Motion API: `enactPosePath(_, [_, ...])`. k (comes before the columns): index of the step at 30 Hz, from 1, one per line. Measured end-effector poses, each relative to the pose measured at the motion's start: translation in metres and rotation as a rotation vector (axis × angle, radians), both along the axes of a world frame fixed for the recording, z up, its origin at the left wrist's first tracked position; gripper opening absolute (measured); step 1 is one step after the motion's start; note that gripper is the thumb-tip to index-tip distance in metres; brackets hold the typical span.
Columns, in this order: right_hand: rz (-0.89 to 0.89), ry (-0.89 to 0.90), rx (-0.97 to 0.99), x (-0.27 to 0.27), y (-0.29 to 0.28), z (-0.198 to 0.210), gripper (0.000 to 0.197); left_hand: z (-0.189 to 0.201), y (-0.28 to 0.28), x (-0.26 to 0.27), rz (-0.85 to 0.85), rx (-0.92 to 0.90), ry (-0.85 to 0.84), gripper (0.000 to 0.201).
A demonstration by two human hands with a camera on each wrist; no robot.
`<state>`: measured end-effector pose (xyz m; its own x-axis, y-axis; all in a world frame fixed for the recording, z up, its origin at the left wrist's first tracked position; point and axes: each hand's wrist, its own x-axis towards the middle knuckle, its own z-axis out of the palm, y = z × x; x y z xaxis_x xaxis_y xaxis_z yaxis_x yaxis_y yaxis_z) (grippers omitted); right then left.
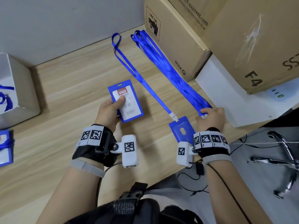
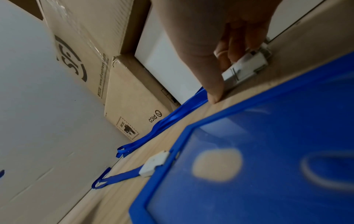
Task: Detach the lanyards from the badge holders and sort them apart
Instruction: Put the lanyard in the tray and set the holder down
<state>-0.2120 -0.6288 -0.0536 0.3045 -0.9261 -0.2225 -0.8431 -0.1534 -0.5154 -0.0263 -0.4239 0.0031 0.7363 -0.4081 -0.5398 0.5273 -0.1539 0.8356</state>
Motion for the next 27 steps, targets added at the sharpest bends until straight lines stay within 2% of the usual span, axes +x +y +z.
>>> enactPosePath(4, [-0.024, -0.031, -0.014, 0.001, 0.0, 0.003, 0.007, -0.002, 0.001, -0.001, 0.003, 0.012, 0.008, 0.014])
enactPosePath(8, [-0.064, -0.109, 0.006, 0.007, 0.0, 0.026, 0.018, 0.0, 0.004, 0.002, -0.004, 0.005, 0.007, 0.012])
enactPosePath(11, [-0.137, -0.417, 0.207, 0.024, 0.008, 0.056, 0.024, 0.005, 0.008, 0.004, -0.013, -0.007, -0.002, 0.013])
enactPosePath(14, [-0.109, -0.758, 0.473, 0.05, 0.031, 0.084, 0.019, 0.013, 0.016, 0.008, 0.033, -0.045, -0.07, 0.037])
enactPosePath(16, [-0.021, -0.933, 0.65, 0.07, 0.051, 0.1, 0.01, 0.023, 0.024, 0.011, 0.016, -0.037, -0.163, 0.045])
enactPosePath(19, [0.216, -1.03, 0.79, 0.098, 0.085, 0.119, 0.015, 0.039, 0.041, 0.016, -0.119, 0.017, -0.283, 0.025])
enactPosePath(23, [0.456, -1.005, 0.899, 0.126, 0.132, 0.136, 0.022, 0.063, 0.07, 0.024, -0.26, 0.043, -0.351, 0.021])
enactPosePath(27, [0.59, -0.948, 0.876, 0.145, 0.168, 0.147, 0.037, 0.08, 0.098, 0.029, -0.272, 0.023, -0.41, 0.021])
